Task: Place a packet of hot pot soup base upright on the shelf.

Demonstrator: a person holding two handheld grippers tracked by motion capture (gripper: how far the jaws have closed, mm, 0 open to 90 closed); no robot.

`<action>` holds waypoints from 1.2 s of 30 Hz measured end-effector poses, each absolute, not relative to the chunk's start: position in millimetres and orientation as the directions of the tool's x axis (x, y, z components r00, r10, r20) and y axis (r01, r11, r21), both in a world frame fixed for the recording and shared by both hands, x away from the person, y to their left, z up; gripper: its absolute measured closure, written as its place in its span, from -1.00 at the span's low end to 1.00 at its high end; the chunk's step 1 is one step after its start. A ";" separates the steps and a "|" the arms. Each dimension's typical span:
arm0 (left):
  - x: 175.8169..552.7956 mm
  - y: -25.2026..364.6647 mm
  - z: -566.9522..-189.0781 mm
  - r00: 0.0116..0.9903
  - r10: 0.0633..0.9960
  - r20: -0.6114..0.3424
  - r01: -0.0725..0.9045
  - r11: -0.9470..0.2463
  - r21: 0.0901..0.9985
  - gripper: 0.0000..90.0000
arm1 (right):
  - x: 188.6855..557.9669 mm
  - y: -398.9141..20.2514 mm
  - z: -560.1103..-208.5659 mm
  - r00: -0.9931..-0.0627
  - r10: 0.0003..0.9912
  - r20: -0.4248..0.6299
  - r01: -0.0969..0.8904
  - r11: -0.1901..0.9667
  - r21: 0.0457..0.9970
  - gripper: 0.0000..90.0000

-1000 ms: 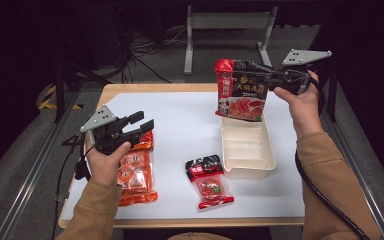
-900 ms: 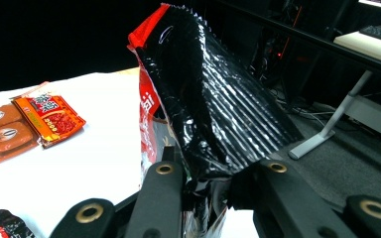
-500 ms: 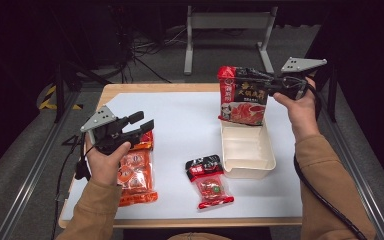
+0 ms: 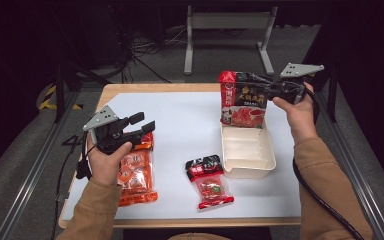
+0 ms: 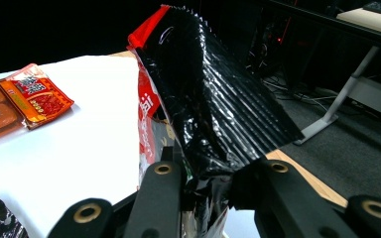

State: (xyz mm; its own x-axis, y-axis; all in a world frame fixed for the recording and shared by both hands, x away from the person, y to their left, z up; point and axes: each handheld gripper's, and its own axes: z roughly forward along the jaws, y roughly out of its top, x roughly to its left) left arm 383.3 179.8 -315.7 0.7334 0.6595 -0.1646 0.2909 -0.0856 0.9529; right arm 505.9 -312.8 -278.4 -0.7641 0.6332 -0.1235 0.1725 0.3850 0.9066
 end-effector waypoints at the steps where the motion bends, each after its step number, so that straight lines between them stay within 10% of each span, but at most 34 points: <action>1: 383.7 179.3 -316.1 0.734 0.659 -0.164 0.288 -0.084 0.954 -0.01 | 505.6 -313.4 -279.0 -0.764 0.634 -0.123 0.173 0.384 0.907 0.72; 36: 387.7 170.6 -321.0 0.741 0.654 -0.152 0.308 -0.130 0.942 -0.12 | 503.4 -331.6 -318.5 -0.752 0.658 -0.039 0.253 0.343 0.905 0.65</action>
